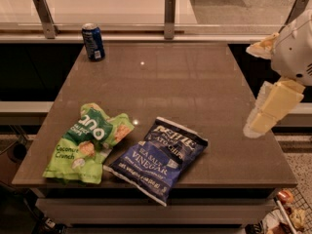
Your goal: Move green rice chip bag near pepsi can
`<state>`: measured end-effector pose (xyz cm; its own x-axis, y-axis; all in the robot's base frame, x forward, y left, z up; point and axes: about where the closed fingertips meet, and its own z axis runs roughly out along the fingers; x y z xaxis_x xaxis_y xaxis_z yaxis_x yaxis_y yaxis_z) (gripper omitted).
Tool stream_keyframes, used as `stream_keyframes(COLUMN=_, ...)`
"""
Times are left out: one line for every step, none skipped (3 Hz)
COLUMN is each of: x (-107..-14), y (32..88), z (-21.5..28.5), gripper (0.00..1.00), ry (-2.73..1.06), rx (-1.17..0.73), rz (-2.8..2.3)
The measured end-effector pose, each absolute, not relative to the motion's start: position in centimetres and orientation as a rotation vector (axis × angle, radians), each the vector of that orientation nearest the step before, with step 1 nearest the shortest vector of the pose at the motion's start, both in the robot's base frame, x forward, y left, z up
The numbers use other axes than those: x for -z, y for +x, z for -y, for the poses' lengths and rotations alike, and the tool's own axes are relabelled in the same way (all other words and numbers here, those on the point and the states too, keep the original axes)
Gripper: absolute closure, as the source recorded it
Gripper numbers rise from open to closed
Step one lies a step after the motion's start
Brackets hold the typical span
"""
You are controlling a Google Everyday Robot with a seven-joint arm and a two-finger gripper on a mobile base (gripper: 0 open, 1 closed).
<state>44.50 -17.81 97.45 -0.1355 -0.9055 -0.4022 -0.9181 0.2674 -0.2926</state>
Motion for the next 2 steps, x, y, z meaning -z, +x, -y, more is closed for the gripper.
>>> stream_keyframes(x=-96.6, y=45.0, z=12.2, gripper=0.0, ry=-1.625, rx=-0.116, rz=-1.911)
stream_keyframes(x=-95.8, y=45.8, z=6.6, gripper=0.0, ry=-1.638, rx=-0.163, rz=-1.822)
